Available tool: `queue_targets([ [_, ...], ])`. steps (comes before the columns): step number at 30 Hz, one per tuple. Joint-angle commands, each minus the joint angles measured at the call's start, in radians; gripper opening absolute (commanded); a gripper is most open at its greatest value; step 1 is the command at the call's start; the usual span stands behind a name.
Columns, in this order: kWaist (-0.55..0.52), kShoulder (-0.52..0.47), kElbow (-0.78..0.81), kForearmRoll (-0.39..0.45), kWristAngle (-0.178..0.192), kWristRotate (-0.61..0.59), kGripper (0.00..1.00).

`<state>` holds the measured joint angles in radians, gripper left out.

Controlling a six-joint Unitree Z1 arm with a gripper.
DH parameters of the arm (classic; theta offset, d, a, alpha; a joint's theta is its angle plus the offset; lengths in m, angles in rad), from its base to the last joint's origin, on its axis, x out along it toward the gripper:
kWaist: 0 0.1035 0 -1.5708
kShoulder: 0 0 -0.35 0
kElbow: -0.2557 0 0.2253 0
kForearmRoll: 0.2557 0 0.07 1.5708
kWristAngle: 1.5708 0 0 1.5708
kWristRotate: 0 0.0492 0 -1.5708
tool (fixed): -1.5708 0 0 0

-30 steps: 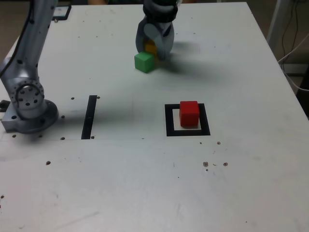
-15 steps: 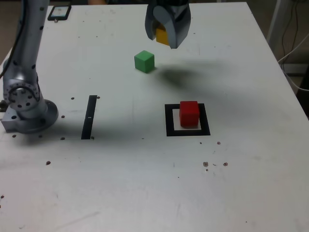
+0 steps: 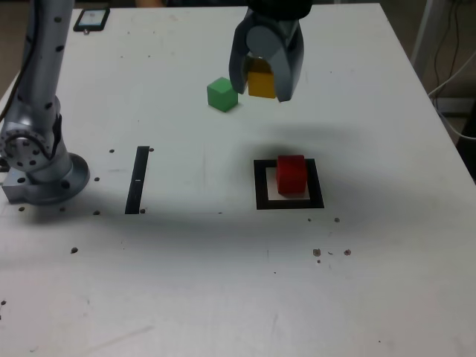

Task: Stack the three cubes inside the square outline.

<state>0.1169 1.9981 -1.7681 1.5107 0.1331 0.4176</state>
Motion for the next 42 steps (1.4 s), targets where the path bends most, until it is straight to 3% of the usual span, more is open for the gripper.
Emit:
queue_targets([
  [1, -0.026, -0.002, 0.005, 0.007, -0.015, -0.055, 0.43],
  [17, -0.172, 0.040, -0.018, -0.003, -0.145, -0.310, 0.47],
  [23, -0.200, 0.088, -0.047, -0.020, -0.160, -0.347, 0.47],
  [34, -0.181, 0.115, 0.045, -0.151, -0.181, -0.355, 0.47],
  [42, -0.177, 0.106, 0.070, -0.159, -0.169, -0.355, 0.49],
])
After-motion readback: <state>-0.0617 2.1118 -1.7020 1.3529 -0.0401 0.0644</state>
